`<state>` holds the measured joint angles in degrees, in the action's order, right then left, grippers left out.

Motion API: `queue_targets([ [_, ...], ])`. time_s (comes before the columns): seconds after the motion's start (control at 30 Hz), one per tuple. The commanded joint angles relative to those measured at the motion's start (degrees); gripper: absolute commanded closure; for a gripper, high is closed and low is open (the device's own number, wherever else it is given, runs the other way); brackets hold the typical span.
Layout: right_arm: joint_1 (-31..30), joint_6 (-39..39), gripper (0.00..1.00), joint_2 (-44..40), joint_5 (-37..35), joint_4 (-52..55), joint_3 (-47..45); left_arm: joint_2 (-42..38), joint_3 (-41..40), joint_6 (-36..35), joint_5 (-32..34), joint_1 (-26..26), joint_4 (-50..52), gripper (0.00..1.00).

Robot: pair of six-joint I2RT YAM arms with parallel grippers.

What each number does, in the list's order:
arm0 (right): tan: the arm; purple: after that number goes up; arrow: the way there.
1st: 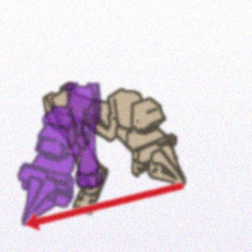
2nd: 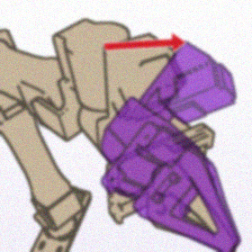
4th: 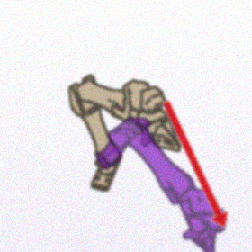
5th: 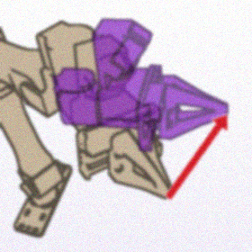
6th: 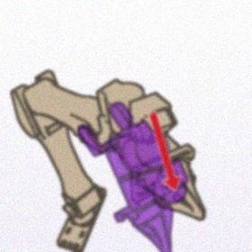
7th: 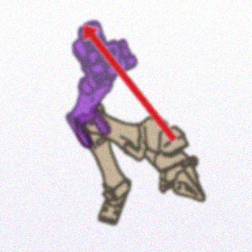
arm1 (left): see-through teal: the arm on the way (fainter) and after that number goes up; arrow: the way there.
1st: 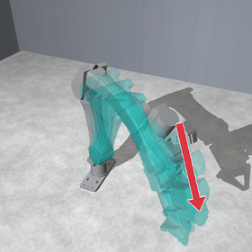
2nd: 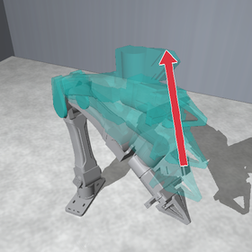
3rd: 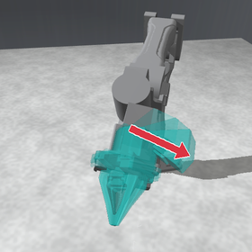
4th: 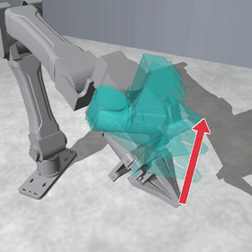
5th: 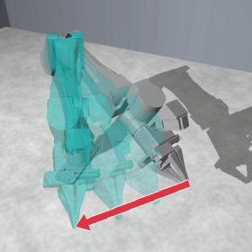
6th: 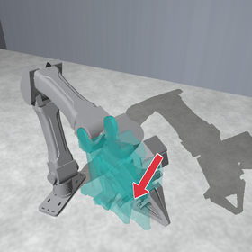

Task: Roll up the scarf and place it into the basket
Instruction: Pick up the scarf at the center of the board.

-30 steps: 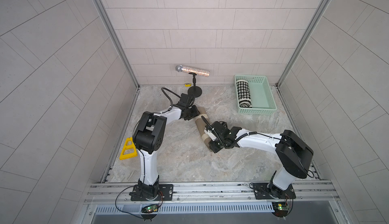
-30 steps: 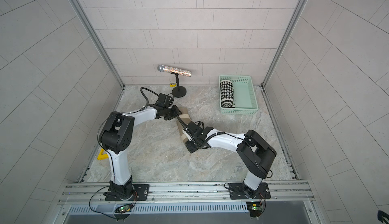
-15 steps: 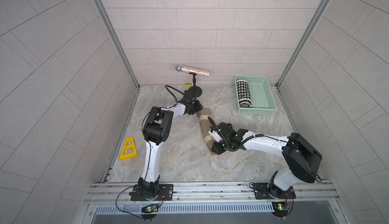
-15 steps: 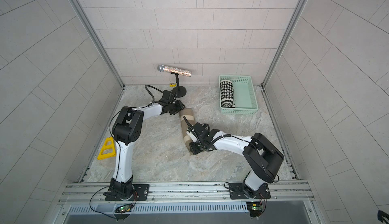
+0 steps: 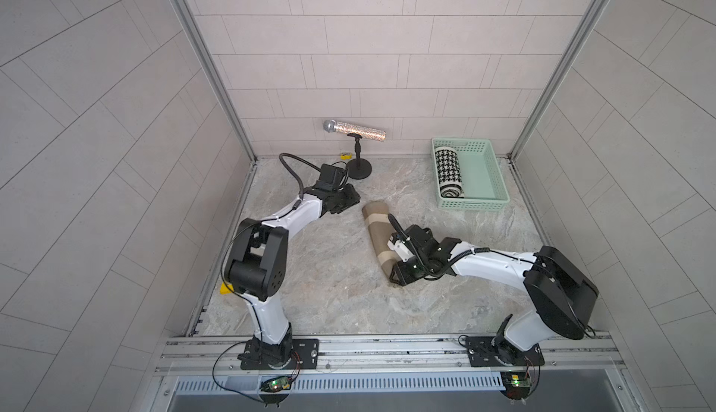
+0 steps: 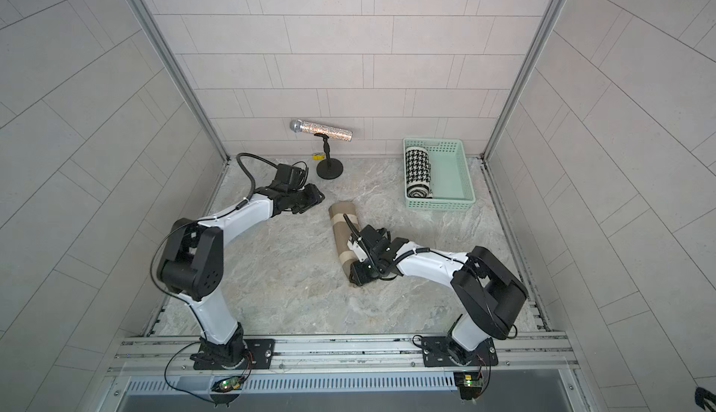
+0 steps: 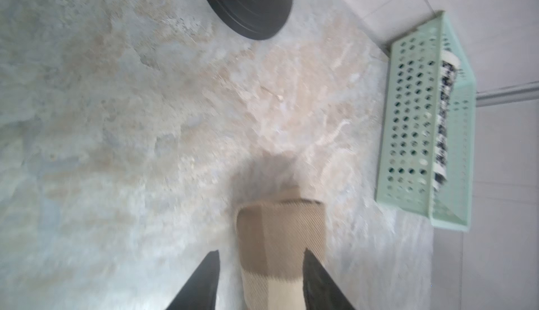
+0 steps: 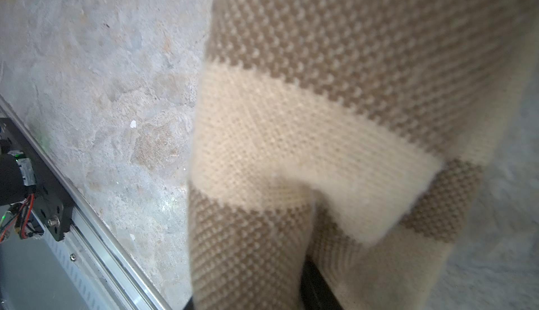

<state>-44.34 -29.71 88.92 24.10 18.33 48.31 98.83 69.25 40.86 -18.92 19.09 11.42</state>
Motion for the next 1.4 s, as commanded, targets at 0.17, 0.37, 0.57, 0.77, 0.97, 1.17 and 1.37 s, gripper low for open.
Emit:
queue_targets([
  [0.17, 1.33, -1.24, 0.43, -3.11, 0.34, 8.15, 0.75, -6.74, -15.68, 7.06, -12.42, 8.44, -7.73, 0.88],
  [0.37, 3.39, -1.22, 0.36, -6.23, -0.98, 11.18, 2.71, -3.44, -14.68, 6.75, -14.17, 12.26, -8.48, 0.95],
  [0.57, 6.50, -1.22, 0.21, -8.94, -1.90, 12.96, 4.67, -1.29, -13.68, 6.86, -14.50, 12.99, -8.78, 0.97],
  [0.77, 11.05, 3.47, 0.00, -5.18, -1.81, 12.70, 8.19, -0.31, -13.71, 7.78, -14.55, 13.03, -9.64, 0.98],
  [0.97, 15.67, 11.04, 0.00, 5.10, 8.67, 10.66, 11.11, 0.26, -13.62, 8.35, -14.69, 13.16, -10.17, 0.98],
  [1.17, 17.37, 10.67, 0.00, 12.45, 19.23, 4.41, 11.25, 0.79, -13.51, 8.62, -14.78, 13.22, -10.30, 0.98],
  [1.37, 16.71, 7.71, 0.00, 13.53, 24.20, -1.33, 9.24, 1.07, -13.71, 9.19, -14.47, 13.69, -10.67, 0.98],
])
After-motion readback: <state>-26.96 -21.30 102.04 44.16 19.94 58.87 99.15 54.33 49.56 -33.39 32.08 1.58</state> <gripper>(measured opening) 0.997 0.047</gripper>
